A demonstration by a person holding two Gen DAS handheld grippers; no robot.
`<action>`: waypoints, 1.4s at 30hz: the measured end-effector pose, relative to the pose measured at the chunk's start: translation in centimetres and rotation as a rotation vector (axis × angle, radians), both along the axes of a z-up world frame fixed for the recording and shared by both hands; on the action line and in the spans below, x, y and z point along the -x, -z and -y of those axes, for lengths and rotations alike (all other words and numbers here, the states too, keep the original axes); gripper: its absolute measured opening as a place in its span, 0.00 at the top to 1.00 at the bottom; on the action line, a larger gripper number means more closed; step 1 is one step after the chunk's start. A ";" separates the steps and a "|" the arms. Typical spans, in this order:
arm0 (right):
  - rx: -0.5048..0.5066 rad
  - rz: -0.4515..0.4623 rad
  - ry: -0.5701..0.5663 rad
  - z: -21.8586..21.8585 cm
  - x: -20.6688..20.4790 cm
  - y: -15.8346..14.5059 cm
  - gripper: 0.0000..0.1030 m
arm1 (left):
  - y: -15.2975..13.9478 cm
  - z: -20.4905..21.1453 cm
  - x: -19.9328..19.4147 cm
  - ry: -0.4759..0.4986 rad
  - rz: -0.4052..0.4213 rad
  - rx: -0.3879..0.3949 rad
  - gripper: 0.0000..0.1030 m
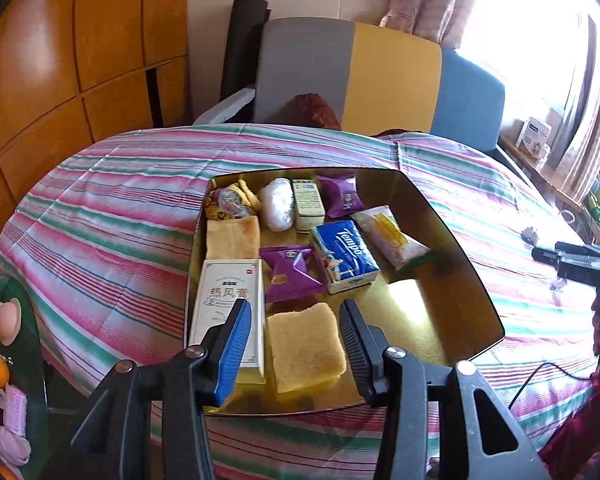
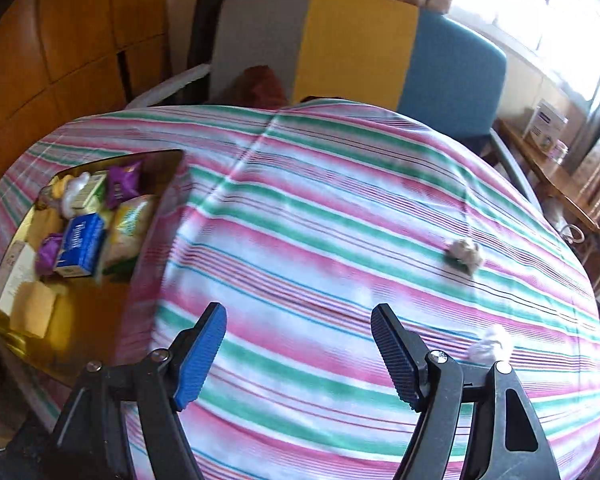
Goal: Organize objects
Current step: 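Move the right tool to the clear plastic bag and close on it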
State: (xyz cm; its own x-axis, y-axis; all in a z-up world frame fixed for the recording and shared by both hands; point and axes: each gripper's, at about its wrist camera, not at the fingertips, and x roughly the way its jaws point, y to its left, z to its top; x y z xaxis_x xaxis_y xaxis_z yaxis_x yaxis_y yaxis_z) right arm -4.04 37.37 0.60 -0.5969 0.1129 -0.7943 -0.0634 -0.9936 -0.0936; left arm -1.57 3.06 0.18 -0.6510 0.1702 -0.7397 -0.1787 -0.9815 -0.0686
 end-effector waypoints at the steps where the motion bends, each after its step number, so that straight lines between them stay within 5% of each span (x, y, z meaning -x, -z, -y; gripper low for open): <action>1: -0.001 -0.002 0.016 -1.0 -0.1 -0.1 0.27 | 0.0 -0.2 0.0 0.006 0.001 0.003 0.55; 13: -0.016 -0.050 0.306 -14.8 0.2 1.0 0.24 | 0.1 -3.8 0.2 0.081 0.012 0.040 0.55; 20: 0.190 -0.035 0.669 -24.4 -2.5 3.8 0.25 | 0.2 -6.3 0.3 0.126 0.017 0.042 0.55; 28: 0.316 -0.010 0.793 -27.0 -3.8 5.0 0.25 | 0.5 -8.8 0.5 0.175 0.033 0.039 0.55; 36: 0.385 0.058 0.716 -26.4 -2.0 7.0 0.23 | 1.2 -9.1 0.4 0.180 0.061 0.031 0.55; 37: 0.362 0.080 0.687 -25.8 -1.4 7.3 0.30 | 1.2 -9.0 0.4 0.181 0.062 0.029 0.55; 38: 0.355 0.102 0.649 -25.2 -0.8 7.6 0.55 | 1.2 -9.0 0.4 0.181 0.061 0.029 0.55; 39: 0.352 0.129 0.585 -24.3 0.0 7.9 0.69 | 1.2 -8.9 0.4 0.180 0.060 0.028 0.55; 42: 0.278 0.149 0.406 -20.5 1.6 7.8 0.68 | 1.2 -8.8 0.5 0.178 0.060 0.022 0.55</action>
State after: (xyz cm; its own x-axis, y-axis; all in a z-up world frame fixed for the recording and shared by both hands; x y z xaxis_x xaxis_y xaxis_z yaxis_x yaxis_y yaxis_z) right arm -5.62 57.91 -7.24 -0.4268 0.0849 -0.9003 -0.4554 -0.8803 0.1329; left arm -2.10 11.88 -0.98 -0.5664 0.2628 -0.7811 -0.3463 -0.9360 -0.0637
